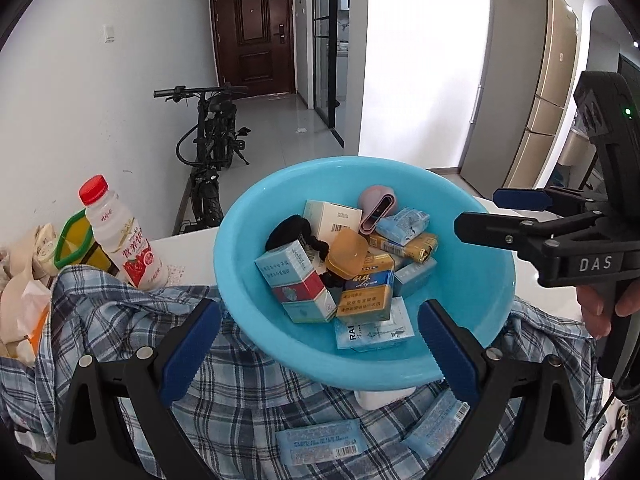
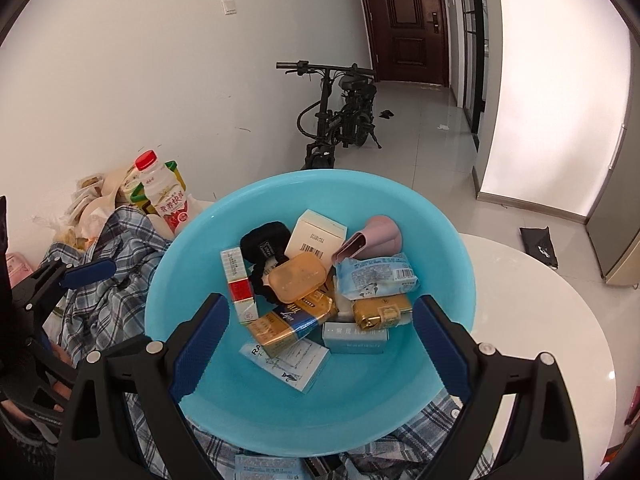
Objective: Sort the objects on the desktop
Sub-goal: 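Withdraw both tools from the basin back over the shirt, then lower the left tool onto a light blue soap box and close it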
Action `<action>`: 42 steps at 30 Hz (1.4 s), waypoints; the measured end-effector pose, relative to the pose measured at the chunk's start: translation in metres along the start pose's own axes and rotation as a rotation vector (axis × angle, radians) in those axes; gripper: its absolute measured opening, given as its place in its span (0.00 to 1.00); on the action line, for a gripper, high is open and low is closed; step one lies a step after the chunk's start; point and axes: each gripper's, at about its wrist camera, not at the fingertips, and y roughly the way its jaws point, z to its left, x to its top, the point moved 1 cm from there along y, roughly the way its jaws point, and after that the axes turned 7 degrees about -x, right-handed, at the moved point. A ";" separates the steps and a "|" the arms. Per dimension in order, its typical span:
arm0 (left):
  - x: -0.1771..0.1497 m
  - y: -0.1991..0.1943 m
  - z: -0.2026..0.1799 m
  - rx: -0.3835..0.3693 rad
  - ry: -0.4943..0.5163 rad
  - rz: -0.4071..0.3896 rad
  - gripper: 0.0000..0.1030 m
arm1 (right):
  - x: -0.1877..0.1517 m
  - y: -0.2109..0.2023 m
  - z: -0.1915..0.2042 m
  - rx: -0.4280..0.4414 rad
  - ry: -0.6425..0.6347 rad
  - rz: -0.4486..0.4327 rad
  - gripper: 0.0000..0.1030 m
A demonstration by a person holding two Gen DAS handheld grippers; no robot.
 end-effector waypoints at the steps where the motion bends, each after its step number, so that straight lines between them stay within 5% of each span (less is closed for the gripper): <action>1: -0.003 -0.001 0.000 -0.008 -0.002 0.016 0.97 | -0.002 -0.004 0.001 0.008 -0.008 -0.003 0.90; 9: -0.039 -0.006 0.003 0.044 0.011 0.049 0.97 | -0.026 -0.033 0.010 0.038 -0.082 -0.036 0.90; 22: -0.081 0.008 -0.009 0.016 0.010 0.140 0.97 | -0.075 -0.047 0.013 0.085 -0.139 -0.018 0.90; 42: -0.124 0.051 -0.005 -0.002 -0.046 0.241 0.97 | -0.143 -0.015 0.016 0.136 -0.130 0.119 0.90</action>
